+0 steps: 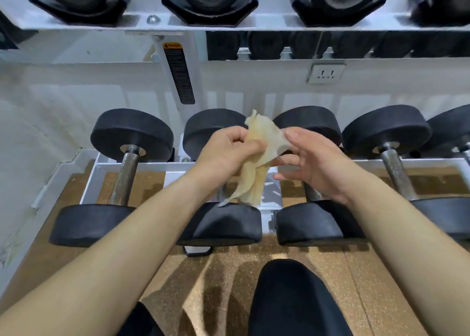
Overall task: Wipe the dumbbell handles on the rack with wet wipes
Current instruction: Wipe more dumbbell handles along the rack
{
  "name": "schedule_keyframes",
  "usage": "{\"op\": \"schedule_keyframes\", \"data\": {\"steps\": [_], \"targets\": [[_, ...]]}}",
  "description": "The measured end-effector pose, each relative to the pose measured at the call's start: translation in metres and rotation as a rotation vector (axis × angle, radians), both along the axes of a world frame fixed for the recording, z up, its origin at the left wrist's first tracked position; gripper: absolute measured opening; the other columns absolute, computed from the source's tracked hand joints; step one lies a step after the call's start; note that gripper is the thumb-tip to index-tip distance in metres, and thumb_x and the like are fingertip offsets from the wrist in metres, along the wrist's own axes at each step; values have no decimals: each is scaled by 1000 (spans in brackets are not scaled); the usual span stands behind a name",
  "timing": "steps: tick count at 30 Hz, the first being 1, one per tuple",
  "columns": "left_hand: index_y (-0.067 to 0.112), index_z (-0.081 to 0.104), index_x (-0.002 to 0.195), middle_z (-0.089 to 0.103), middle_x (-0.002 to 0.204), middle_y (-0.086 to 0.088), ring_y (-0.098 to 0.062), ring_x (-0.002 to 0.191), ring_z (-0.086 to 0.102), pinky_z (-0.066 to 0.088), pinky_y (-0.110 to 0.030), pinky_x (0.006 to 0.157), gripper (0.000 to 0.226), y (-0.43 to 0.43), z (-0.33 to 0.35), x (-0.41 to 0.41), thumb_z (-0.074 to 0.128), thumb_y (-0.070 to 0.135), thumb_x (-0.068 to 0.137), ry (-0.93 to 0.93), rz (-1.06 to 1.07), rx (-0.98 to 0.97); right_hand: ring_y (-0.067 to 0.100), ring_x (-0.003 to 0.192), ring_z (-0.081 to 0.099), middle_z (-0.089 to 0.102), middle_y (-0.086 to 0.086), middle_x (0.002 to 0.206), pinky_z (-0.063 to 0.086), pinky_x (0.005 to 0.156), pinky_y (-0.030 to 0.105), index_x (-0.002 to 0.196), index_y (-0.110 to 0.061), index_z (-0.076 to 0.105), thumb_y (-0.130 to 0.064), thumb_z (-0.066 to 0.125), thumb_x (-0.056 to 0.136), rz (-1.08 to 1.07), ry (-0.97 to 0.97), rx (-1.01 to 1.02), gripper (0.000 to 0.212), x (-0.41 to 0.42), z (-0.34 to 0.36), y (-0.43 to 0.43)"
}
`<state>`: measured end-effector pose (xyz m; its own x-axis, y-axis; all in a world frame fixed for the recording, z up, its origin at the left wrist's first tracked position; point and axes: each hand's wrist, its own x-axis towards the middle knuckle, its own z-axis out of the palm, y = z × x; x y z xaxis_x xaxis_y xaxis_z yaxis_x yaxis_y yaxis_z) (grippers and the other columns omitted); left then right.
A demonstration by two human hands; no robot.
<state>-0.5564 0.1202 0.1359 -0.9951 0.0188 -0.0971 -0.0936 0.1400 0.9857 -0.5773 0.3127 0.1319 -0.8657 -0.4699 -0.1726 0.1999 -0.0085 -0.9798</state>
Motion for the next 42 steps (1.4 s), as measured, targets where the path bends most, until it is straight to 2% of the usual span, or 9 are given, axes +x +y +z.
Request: {"op": "schedule_keyframes", "data": {"steps": [5,11,16,23,28,32,35,39,42], "targets": [[1,68,89,64,64,5,-8,58,57,47,-22,61,23,25,2,9,78,22,86,66,28,-27,16,86,69,70,3,87,61,78,37,90,-13,67,-22,68,97,-232,272,195,11,15,9,5],[16,61,70,59,62,5,-8,58,55,47,-26,60,27,31,14,7,65,19,96,-6,-22,410,29,95,68,67,13,94,60,80,42,85,-12,59,-13,50,102,-281,-3,-228,19,10,21,32],[10,62,99,71,83,-7,-19,72,69,56,-32,63,22,33,8,0,72,-5,85,-64,-22,390,39,110,67,65,27,126,59,85,49,120,-4,60,-22,45,103,-357,-108,-340,29,7,18,51],[3,65,131,68,126,-20,-31,111,67,53,-43,102,40,40,-5,1,66,4,90,-382,-423,380,18,79,70,73,6,84,60,73,34,105,-2,66,-19,40,108,-433,-33,-330,30,5,14,54],[17,78,89,67,100,-5,-25,99,58,38,-50,115,12,56,-9,-3,67,19,91,-381,-234,556,22,85,71,73,10,89,59,81,39,102,-3,65,-20,43,108,-494,-24,-259,29,0,9,55],[3,73,113,74,112,-10,-24,103,71,58,-40,95,26,64,-6,-1,68,18,93,-362,-171,541,32,98,70,72,23,111,57,90,47,121,7,60,-22,42,109,-488,-47,-244,37,-1,8,49],[-6,67,122,72,118,-19,-29,111,70,58,-39,95,31,66,-8,-1,62,10,95,-391,-147,582,29,93,73,75,16,100,61,84,43,119,5,63,-22,44,108,-500,-50,-238,34,-3,9,45],[1,70,107,73,100,-13,-20,86,70,61,-26,77,16,58,-17,-11,66,6,92,-260,-25,511,31,107,71,74,15,106,57,95,46,114,0,66,-19,42,109,-573,-10,-240,31,-12,4,48],[14,62,82,60,75,-2,-11,61,51,42,-17,49,15,58,-17,-17,71,5,89,-152,66,434,25,97,69,72,11,101,55,91,44,109,-3,65,-15,46,107,-631,-13,-238,22,-16,-8,53]]}}
